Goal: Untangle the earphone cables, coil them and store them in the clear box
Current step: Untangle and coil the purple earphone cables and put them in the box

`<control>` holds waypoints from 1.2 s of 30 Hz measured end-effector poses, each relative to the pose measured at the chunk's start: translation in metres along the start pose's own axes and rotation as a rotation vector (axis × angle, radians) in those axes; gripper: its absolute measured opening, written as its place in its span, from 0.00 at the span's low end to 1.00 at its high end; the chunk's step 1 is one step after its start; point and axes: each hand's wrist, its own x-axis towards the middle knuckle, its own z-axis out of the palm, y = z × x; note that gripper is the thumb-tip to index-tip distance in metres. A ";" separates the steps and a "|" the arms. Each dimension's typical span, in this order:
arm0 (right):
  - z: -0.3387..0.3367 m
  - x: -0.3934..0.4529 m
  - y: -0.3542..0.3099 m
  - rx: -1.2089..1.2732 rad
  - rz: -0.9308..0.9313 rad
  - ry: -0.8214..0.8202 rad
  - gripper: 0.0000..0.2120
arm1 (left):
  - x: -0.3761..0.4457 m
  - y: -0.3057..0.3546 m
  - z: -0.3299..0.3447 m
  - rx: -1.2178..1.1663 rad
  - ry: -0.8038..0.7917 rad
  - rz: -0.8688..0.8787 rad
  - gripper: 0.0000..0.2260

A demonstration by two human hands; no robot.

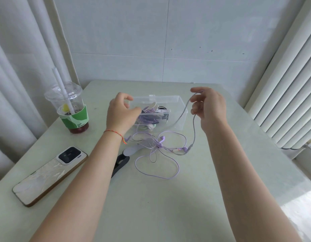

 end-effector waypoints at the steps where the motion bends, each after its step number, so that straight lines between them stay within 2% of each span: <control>1: 0.002 -0.002 0.000 -0.044 -0.017 -0.097 0.15 | -0.001 0.001 0.001 0.001 -0.025 0.075 0.10; 3: 0.007 -0.008 -0.001 -0.101 -0.031 -0.315 0.15 | -0.005 0.011 0.001 -0.136 -0.143 0.159 0.10; 5: 0.012 -0.016 -0.002 -0.129 -0.017 -0.530 0.15 | -0.014 0.025 0.001 -0.364 -0.443 0.147 0.10; 7: 0.016 -0.021 -0.002 -0.134 -0.002 -0.659 0.14 | -0.020 0.033 0.006 -0.485 -0.711 0.146 0.13; 8: 0.017 -0.022 -0.002 -0.120 0.000 -0.669 0.14 | -0.022 0.033 0.008 -0.492 -0.772 0.136 0.13; 9: 0.018 -0.021 -0.002 -0.096 0.000 -0.640 0.14 | -0.024 0.032 0.010 -0.454 -0.771 0.117 0.10; 11: 0.016 -0.016 -0.001 -0.055 -0.003 -0.478 0.12 | -0.024 0.030 0.009 -0.366 -0.662 0.069 0.05; 13: 0.010 -0.009 -0.001 -0.052 0.017 -0.250 0.11 | -0.018 0.022 0.005 -0.352 -0.519 0.010 0.11; 14: 0.006 -0.005 -0.001 -0.062 0.039 -0.151 0.11 | -0.014 0.019 0.001 -0.419 -0.443 -0.027 0.12; 16: -0.002 0.001 -0.001 -0.097 0.079 -0.026 0.11 | -0.006 0.015 -0.008 -0.702 -0.325 -0.126 0.12; 18: -0.006 0.005 0.001 -0.153 0.110 0.016 0.10 | 0.000 0.016 -0.014 -0.973 -0.265 -0.195 0.12; 19: -0.006 0.007 0.003 -0.205 0.107 0.021 0.09 | 0.001 0.016 -0.015 -0.997 -0.245 -0.195 0.13; 21: -0.003 0.011 0.009 -0.405 0.028 0.009 0.09 | 0.001 0.014 -0.013 -0.789 -0.239 -0.103 0.13; 23: 0.004 0.008 0.014 -0.585 -0.108 -0.026 0.15 | -0.006 0.015 -0.008 -0.463 -0.321 0.021 0.10; 25: 0.013 -0.004 0.010 -0.591 -0.225 -0.140 0.17 | -0.014 0.017 0.001 -0.278 -0.431 0.055 0.08; 27: 0.021 -0.015 0.007 -0.532 -0.270 -0.323 0.17 | -0.020 0.022 0.010 -0.250 -0.494 0.058 0.07; 30: 0.029 -0.026 0.009 -0.540 -0.197 -0.568 0.16 | -0.024 0.024 0.017 -0.262 -0.540 0.115 0.07; 33: 0.027 -0.029 0.011 -0.635 -0.126 -0.681 0.14 | -0.023 0.020 0.013 -0.222 -0.582 0.170 0.09; 36: 0.018 -0.027 0.007 -0.792 -0.106 -0.728 0.09 | -0.019 0.017 0.008 -0.188 -0.581 0.165 0.01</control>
